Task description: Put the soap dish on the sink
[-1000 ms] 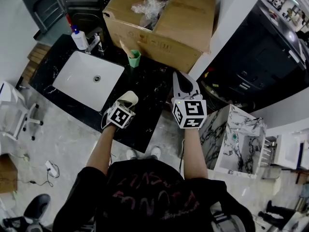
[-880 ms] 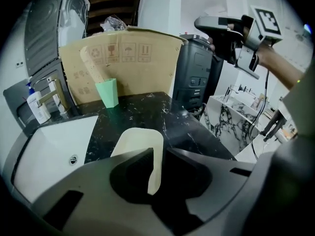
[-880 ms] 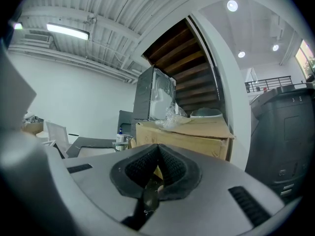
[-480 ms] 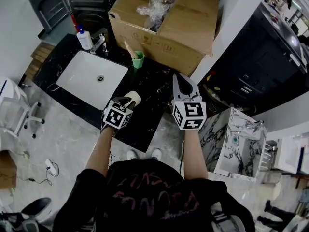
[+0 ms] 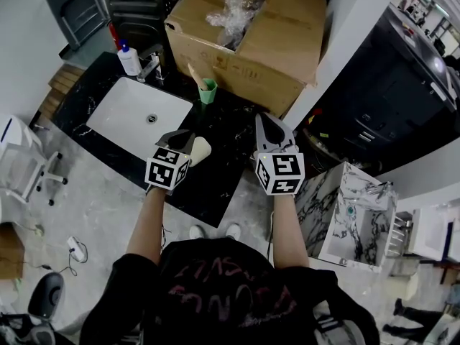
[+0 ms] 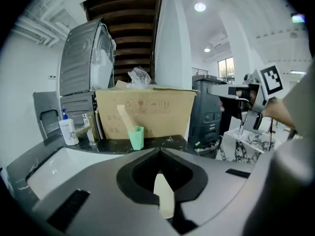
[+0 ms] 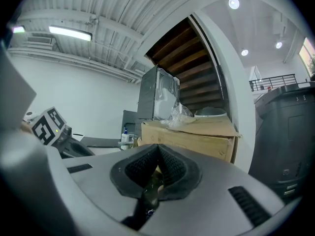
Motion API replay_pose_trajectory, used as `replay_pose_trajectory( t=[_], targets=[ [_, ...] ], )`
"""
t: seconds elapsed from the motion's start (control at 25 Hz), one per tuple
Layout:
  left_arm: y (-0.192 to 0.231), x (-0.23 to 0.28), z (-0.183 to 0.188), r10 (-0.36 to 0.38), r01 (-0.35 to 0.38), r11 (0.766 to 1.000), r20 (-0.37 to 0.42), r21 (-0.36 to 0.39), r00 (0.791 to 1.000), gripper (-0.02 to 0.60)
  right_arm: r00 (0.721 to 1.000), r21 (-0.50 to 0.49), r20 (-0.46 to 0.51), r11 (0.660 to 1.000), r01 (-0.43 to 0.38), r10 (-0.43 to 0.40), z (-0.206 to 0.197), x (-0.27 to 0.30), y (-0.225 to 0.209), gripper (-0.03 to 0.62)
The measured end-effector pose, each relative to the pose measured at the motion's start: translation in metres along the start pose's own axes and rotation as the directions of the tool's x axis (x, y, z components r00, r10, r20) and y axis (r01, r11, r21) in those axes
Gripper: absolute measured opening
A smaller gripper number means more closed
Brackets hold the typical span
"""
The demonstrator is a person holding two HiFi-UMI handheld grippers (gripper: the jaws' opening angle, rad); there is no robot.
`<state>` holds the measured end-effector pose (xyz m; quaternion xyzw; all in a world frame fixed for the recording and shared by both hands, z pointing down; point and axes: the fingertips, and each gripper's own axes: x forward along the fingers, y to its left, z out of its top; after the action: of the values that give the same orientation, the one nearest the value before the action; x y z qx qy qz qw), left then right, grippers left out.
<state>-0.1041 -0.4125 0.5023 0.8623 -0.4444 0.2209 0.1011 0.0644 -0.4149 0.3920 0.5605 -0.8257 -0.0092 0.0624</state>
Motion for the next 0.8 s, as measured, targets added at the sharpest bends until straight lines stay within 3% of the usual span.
replay_pose_trajectory(
  t=[0.24,0.48,0.8],
  targets=[
    [0.012,-0.025,0.047,0.060,-0.061,0.998,0.135,0.005,0.989,0.015,1.000,0.000,-0.002,1.000,-0.005,0.005,-0.001,0.001,0.002,0.012],
    [0.022,-0.053,0.089,0.128,-0.139,0.990,0.275,0.024,0.953,0.014,1.000,0.000,-0.002,1.000,-0.009,0.009,-0.001,0.002,0.003,0.012],
    [0.028,-0.069,0.101,0.159,-0.166,0.986,0.331,-0.007,0.930,0.015,1.000,0.003,-0.008,1.000,-0.010,0.011,-0.002,0.004,0.004,0.012]
  ],
)
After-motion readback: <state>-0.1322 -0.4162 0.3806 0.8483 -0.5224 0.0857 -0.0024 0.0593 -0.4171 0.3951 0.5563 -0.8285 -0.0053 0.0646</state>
